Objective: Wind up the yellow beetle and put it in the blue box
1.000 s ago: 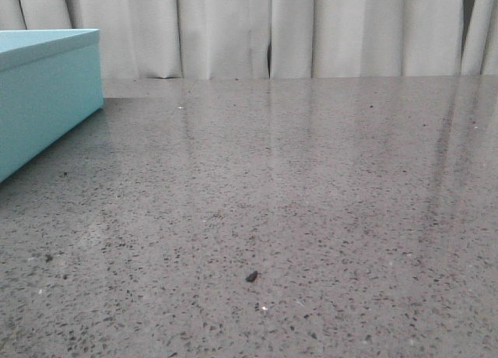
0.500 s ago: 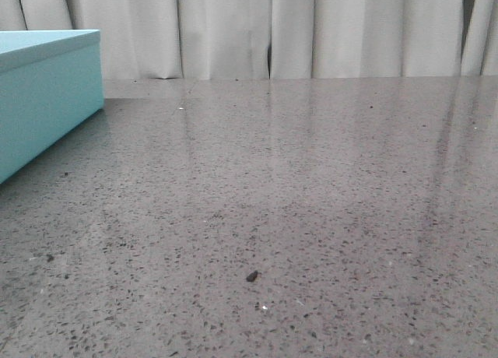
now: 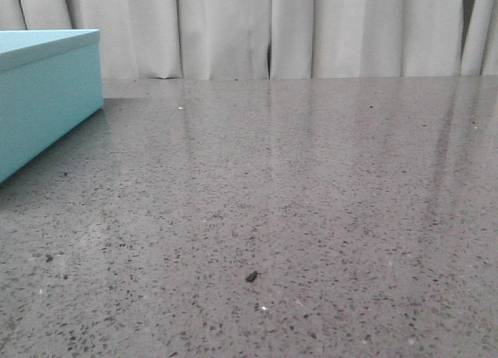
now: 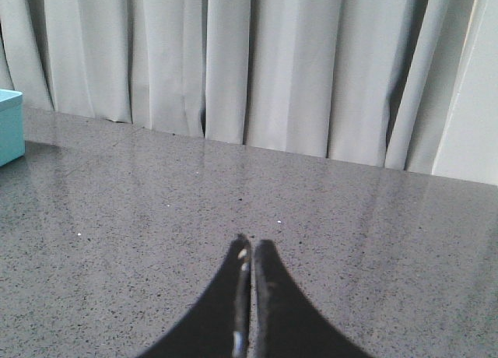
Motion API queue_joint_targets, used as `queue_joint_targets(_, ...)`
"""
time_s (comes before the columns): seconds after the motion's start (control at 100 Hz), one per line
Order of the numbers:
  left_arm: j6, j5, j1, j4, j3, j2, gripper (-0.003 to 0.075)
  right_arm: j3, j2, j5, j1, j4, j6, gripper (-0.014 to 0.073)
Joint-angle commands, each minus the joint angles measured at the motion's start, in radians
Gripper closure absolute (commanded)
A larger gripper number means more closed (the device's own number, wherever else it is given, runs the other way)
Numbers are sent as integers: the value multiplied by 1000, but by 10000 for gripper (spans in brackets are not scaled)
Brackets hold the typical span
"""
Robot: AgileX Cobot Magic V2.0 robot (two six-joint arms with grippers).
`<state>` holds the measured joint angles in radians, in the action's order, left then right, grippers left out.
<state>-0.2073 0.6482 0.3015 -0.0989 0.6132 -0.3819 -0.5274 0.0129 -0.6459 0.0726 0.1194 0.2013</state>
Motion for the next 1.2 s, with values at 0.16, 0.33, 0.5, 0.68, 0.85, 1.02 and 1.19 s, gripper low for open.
queue_joint_targets(0.16, 9, -83, 9, -14, 24, -7, 739, -21, 15, 87, 2, -5, 12, 643)
queue_joint_targets(0.33, 9, -83, 9, -14, 24, -7, 739, -21, 15, 87, 2, -5, 12, 643)
queue_joint_targets(0.5, 9, -130, 9, -12, -1, -7, 739, -21, 15, 87, 2, -5, 12, 643)
queue_joint_targets(0.68, -2, -351, -34, 8, -165, 88, 739, -21, 15, 87, 2, -5, 12, 643)
queue_joint_targets(0.85, 14, -514, -109, -46, -400, 308, 739, -21, 15, 87, 2, -5, 12, 643)
queue_joint_targets(1.02, 35, -504, -156, -48, -550, 424, 739, -21, 15, 87, 2, -5, 12, 643)
queue_joint_targets(1.19, 35, -498, -164, -48, -620, 417, 739, -21, 15, 87, 2, -5, 12, 643)
